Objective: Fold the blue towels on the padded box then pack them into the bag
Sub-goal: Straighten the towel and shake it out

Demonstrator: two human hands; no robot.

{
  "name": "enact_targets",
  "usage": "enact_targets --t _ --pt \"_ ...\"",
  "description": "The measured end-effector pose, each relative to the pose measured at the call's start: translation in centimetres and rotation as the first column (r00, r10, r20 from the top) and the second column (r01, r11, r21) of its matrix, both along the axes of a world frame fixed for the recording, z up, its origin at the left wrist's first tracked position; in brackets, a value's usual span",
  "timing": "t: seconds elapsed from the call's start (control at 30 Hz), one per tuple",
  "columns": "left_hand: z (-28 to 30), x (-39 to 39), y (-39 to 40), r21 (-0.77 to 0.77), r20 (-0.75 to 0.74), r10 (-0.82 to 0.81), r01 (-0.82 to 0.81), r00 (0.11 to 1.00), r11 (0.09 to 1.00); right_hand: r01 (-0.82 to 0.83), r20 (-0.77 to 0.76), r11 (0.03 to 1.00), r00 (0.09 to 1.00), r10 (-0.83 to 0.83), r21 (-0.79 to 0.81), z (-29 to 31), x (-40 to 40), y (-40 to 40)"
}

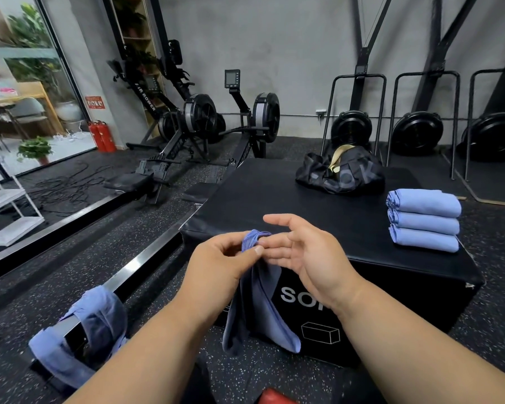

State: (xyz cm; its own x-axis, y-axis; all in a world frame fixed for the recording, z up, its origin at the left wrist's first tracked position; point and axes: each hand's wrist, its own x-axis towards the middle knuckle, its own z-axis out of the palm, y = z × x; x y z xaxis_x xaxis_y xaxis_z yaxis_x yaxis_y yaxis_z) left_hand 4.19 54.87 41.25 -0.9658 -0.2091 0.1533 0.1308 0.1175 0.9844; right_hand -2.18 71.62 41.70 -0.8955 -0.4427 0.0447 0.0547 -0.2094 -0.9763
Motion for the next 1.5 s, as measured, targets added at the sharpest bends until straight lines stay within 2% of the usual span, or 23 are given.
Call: enact_targets --t 0.17,0.23,0.33,0.4,0.5,0.6,0.67,0.77,0.87,0.97,1.07,1.2,1.33,1.5 --pt "-0.2 -0.1 -0.6 -0.011 0.002 0.035 -0.035 0.999 0.999 -0.074 -0.041 0.996 0.996 0.076 0.056 -0.1 0.0 0.0" --pt "-0.1 -0.1 -0.7 -0.007 0.006 0.027 -0.027 1.0 1.0 -0.034 -0.054 0.997 0.998 0.038 0.076 -0.2 -0.1 0.0" --pt "0.1 0.0 -1.1 0.017 0.015 0.011 -0.011 1.0 1.0 0.127 -0.2 0.955 0.977 -0.074 0.267 -0.8 -1.1 0.6" --pt "0.2 0.0 -1.8 0.024 0.009 -0.008 0.008 1.0 1.0 0.171 -0.289 0.898 0.956 -0.052 0.406 -1.1 -1.7 1.4" --pt "0.3 -0.2 -3.0 0.034 0.001 -0.056 0.056 0.998 0.998 0.134 -0.297 0.841 0.954 0.032 0.524 -1.9 -2.5 2.3" --pt "0.1 -0.5 -3.8 0.094 0.001 -0.118 0.117 0.993 0.989 0.023 -0.226 0.861 0.968 0.108 0.508 -2.6 -2.8 2.8" --pt "0.0 -0.7 -4.2 0.1 0.004 -0.14 0.139 0.99 0.985 -0.041 -0.238 0.877 0.955 0.175 0.479 -2.9 -2.9 3.0" --pt "0.1 -0.9 -4.7 0.122 0.005 -0.149 0.147 0.989 0.981 -0.063 -0.261 0.852 0.938 0.229 0.52 -2.8 -3.0 3.2" --pt "0.0 -0.9 -5.6 0.128 0.035 -0.14 0.134 0.99 0.983 0.004 -0.318 0.82 0.923 0.218 0.573 -2.8 -3.1 3.5" --pt "-0.4 -0.9 -6.4 0.011 0.051 -0.094 0.094 0.994 0.996 0.096 -0.414 0.844 0.897 0.156 0.527 -1.9 -3.2 4.0" --pt "-0.7 -1.2 -6.6 0.009 0.048 -0.07 0.069 0.996 0.998 0.18 -0.558 0.859 0.818 0.139 0.479 0.3 -3.1 4.2" --pt "-1.0 -1.7 -5.9 0.063 0.092 -0.028 0.022 0.995 0.998 0.296 -0.631 0.718 0.734 0.251 0.63 2.4 -3.3 3.7" --pt "-0.4 -2.3 -4.5 0.094 0.063 -0.03 0.024 0.998 0.995 0.36 -0.712 0.8 0.692 0.116 0.48 4.2 -3.8 4.3" --pt "0.0 -2.8 -4.4 0.104 0.067 -0.031 0.024 0.997 0.994 0.252 -0.657 0.879 0.749 0.088 0.405 4.4 -4.0 4.6"
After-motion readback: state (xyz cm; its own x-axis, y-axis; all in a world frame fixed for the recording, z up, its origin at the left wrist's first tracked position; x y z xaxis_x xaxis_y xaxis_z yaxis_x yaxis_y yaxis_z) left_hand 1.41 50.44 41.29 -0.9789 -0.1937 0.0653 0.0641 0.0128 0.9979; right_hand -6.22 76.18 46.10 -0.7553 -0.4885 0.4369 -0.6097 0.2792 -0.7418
